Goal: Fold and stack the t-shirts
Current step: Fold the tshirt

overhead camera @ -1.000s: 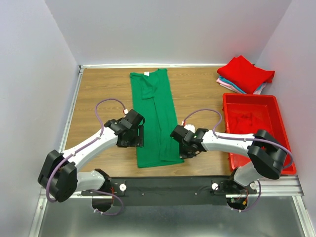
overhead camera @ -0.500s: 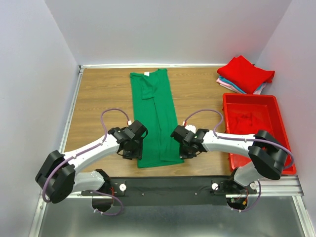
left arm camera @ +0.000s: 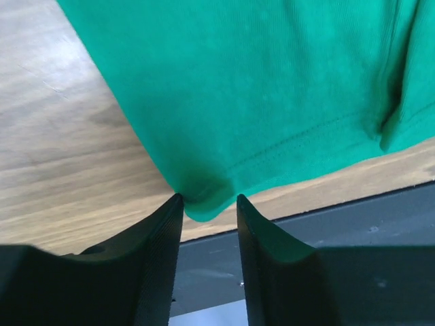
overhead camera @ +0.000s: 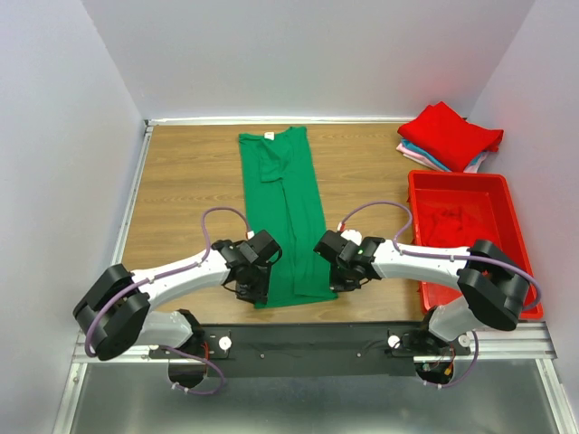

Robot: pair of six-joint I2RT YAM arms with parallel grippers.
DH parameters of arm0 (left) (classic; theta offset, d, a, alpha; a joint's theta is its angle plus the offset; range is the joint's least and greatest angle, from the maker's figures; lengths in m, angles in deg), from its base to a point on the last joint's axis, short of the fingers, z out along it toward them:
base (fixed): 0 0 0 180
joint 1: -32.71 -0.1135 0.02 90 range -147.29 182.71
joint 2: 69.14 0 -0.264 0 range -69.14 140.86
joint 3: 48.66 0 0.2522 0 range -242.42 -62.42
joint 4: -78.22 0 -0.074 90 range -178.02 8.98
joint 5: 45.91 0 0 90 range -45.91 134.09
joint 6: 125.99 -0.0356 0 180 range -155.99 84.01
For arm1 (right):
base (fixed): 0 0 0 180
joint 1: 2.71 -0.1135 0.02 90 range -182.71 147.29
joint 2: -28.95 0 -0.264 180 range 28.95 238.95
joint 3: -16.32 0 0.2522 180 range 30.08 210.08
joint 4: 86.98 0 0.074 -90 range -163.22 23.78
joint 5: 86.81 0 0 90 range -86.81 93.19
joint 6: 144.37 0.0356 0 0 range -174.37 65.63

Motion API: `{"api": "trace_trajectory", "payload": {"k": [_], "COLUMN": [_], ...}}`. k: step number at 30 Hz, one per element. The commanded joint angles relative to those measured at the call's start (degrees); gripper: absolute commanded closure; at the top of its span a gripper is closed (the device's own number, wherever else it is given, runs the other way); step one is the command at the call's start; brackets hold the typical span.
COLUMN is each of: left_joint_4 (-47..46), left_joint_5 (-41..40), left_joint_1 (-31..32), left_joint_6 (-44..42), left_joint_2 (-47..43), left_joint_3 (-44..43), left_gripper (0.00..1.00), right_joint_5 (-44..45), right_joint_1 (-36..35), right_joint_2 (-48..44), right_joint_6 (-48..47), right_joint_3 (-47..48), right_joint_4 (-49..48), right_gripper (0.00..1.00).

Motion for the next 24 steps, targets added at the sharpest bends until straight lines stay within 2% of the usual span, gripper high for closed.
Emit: {"api": "trace_trajectory", "payload": {"k": [1,12,24], "left_joint_4": [-0.5,2.9,3.3], "left_joint_5": [1.8,-2.7,-5.3], "left_joint_1": [1.4,3.6,3.5], "left_joint_6": [4.0,7.8,7.0], "left_joint_2": [-2.5,-3.4,1.3], "left_joint_3": [1.4,1.3,-1.0], "left_gripper": [0.57,0.58,0.61], "right_joint_5": [-0.3,-0.4,0.4], "right_joint_1": [0.0,0.1,0.0], "right_joint_2": [-1.0,-1.4,-1.8], "right_joint_6": [1.5,1.9,1.1], "right_joint_3": [-1.5,-1.4,-0.6], "right_joint_4": [3.9,4.8,5.2], "right_gripper": [0.98,0.98,0.98]}}
